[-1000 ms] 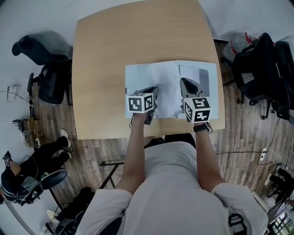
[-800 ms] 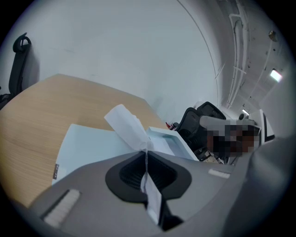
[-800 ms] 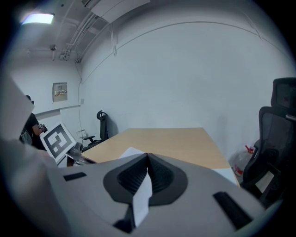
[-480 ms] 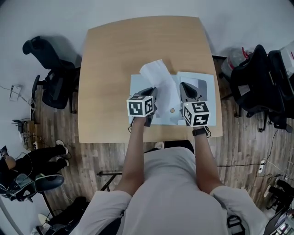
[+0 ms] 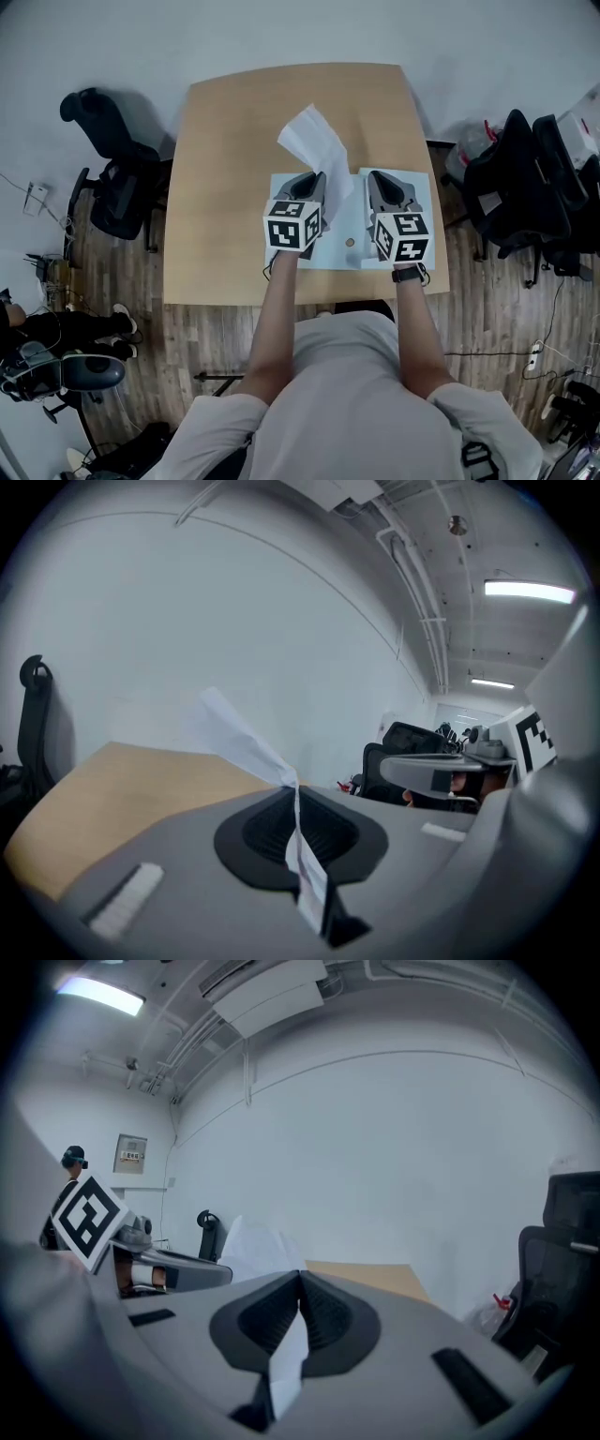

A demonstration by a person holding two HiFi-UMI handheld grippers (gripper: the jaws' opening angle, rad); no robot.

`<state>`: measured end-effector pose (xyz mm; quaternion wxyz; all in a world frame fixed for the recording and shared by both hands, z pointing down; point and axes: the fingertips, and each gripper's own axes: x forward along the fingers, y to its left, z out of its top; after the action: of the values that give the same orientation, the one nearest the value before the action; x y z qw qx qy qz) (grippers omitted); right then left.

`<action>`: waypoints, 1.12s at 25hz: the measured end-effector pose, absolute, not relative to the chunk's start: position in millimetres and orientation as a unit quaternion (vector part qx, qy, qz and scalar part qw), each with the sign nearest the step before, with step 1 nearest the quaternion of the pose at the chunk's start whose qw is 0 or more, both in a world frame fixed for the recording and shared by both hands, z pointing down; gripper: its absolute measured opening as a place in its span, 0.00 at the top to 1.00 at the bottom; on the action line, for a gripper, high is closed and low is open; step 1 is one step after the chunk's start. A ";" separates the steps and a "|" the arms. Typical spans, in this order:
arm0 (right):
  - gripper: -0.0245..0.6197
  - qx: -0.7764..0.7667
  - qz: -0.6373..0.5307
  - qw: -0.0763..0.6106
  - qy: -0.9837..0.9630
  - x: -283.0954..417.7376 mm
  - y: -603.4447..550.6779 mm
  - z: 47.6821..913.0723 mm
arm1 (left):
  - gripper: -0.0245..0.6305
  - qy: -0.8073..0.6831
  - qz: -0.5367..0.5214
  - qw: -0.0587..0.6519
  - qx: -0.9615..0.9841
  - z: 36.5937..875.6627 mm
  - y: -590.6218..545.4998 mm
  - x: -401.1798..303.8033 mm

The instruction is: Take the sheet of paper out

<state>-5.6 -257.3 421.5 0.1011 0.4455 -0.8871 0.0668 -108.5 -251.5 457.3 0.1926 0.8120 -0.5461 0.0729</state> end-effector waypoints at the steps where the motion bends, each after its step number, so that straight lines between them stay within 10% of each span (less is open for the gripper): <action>1: 0.94 0.447 0.064 0.094 -0.887 -6.2 -256.9 415.2 | 0.94 -0.547 0.068 0.179 0.815 446.9 -251.1 -106.8; 28: 0.95 0.509 -0.057 0.025 -0.858 8.5 -238.4 308.4 | 0.94 -0.626 0.044 -0.044 0.778 310.6 -231.1 -89.6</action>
<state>8.5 -238.4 308.4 0.0255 0.5090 -0.8585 -0.0575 -89.6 -231.1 310.6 -0.0435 0.7777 -0.6256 0.0438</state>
